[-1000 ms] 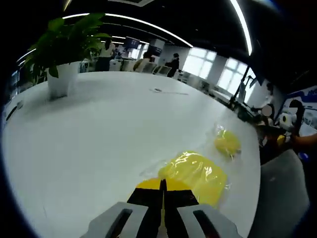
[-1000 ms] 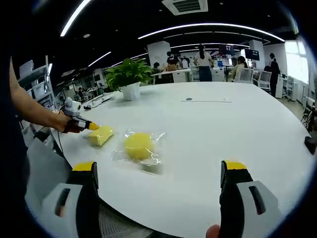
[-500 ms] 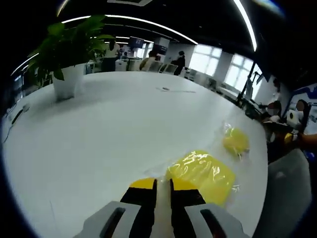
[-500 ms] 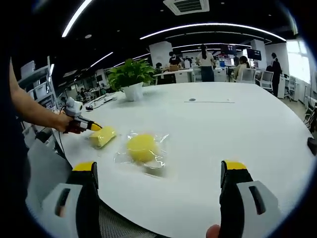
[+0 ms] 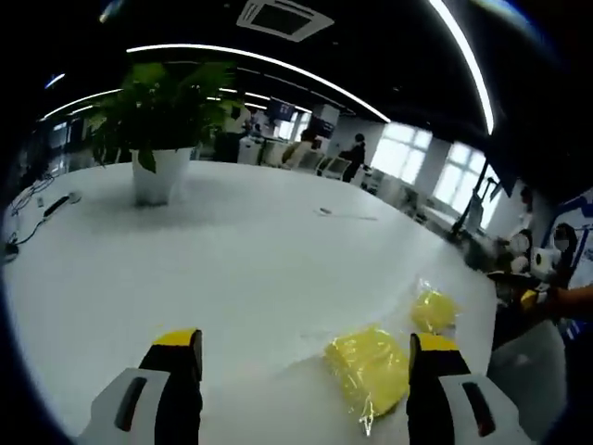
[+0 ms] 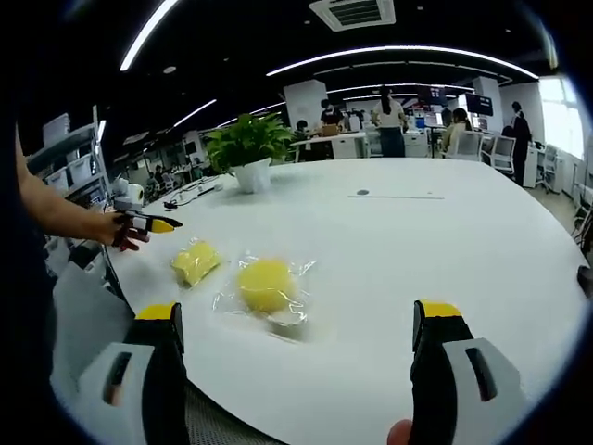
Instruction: Compare the silicone blocks by pressing each to a similar depth, holding the contact briefly, and releasing to observe deformation and rebound differences across the visible hardness samples.
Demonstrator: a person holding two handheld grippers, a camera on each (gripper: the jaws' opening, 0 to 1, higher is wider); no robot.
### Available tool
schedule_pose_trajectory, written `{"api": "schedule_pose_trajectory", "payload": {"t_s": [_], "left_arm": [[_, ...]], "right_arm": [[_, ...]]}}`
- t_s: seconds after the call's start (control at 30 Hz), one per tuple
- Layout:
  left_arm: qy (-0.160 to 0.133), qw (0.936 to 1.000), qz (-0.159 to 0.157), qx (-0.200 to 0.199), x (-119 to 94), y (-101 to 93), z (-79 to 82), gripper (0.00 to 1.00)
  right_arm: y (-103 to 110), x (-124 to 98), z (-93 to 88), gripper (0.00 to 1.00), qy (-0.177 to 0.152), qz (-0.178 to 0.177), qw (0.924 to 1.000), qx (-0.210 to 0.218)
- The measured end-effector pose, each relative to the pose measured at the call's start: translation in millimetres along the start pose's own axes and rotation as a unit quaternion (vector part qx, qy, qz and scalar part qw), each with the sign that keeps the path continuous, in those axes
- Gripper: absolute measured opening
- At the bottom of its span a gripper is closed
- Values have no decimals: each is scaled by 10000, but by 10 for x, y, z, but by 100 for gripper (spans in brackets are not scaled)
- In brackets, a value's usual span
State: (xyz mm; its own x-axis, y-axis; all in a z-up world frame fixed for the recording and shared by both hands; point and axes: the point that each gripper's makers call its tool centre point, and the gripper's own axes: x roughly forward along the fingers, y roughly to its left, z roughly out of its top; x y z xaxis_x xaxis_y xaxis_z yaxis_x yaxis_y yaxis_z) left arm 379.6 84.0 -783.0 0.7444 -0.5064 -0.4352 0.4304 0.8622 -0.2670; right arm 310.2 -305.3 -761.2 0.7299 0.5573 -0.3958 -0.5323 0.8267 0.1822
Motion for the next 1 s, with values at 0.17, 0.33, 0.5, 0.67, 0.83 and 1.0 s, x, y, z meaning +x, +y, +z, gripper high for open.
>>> {"api": "schedule_pose_trajectory", "payload": {"t_s": [0.17, 0.33, 0.5, 0.67, 0.83, 1.0], "left_arm": [[-119, 9999, 26, 91, -317, -62, 5, 100], [-243, 9986, 157, 435, -583, -82, -17, 100], [-475, 9981, 137, 362, -828, -169, -54, 100], [-559, 9978, 80, 345, -948, -277, -21, 100], [-582, 9975, -1, 412, -963, -352, 1, 100], [-581, 9977, -21, 349, -937, -356, -18, 100]], "right_arm": [[22, 61, 58, 97, 54, 137, 9997, -175], [62, 118, 115, 97, 152, 276, 9988, -375], [56, 140, 176, 97, 167, 314, 9982, -487], [92, 133, 107, 97, 500, 432, 9977, -136], [62, 115, 187, 97, 348, 356, 9982, -325], [30, 72, 220, 96, 244, 359, 9985, -330]]}}
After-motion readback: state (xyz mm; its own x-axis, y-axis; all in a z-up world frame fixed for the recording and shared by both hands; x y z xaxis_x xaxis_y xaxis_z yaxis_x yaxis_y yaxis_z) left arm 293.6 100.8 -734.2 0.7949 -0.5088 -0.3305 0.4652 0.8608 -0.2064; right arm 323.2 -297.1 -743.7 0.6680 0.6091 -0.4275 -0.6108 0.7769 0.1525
